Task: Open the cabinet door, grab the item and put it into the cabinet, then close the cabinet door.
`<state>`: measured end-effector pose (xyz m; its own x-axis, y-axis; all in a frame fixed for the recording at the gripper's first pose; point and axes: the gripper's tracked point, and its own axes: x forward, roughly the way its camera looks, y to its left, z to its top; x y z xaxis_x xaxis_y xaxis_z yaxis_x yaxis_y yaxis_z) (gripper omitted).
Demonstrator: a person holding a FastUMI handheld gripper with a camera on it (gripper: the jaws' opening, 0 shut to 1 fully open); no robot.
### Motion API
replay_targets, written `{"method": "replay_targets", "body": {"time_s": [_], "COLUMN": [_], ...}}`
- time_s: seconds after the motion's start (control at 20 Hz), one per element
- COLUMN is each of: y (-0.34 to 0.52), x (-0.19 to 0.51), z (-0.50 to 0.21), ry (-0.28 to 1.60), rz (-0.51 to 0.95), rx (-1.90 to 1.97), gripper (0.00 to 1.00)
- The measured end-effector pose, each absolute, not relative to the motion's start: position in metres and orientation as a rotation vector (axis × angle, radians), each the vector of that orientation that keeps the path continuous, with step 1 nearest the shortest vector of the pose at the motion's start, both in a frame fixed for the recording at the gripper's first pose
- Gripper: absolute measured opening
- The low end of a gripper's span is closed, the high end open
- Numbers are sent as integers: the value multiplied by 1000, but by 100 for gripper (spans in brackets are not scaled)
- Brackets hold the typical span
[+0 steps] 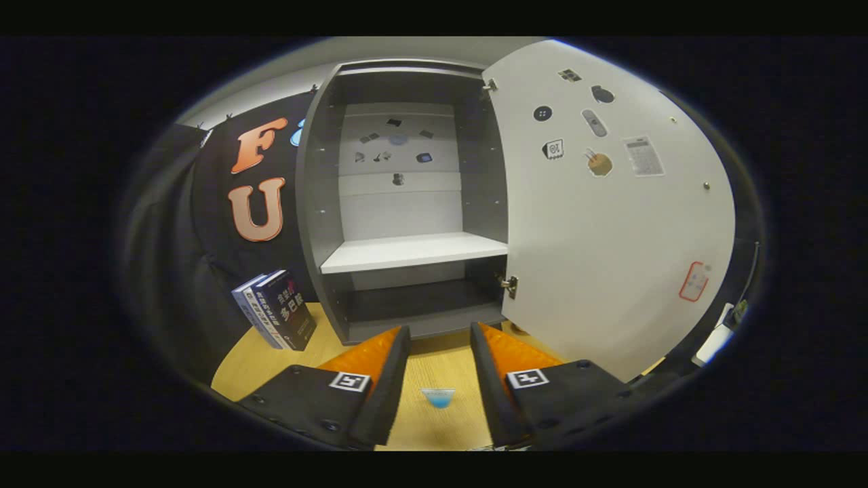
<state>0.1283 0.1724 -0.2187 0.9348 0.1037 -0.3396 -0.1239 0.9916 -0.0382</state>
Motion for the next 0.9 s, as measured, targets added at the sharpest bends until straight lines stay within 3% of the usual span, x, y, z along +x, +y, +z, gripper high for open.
{"method": "replay_targets", "body": {"time_s": [0.15, 0.3, 0.45, 0.9], "y": [177, 177, 174, 153], "x": [135, 138, 141, 145], "z": [-261, -298, -334, -409], "ry": [405, 455, 509, 643], "rz": [129, 127, 123, 69], "rx": [-71, -99, -124, -120], "gripper": [80, 81, 96, 98]}}
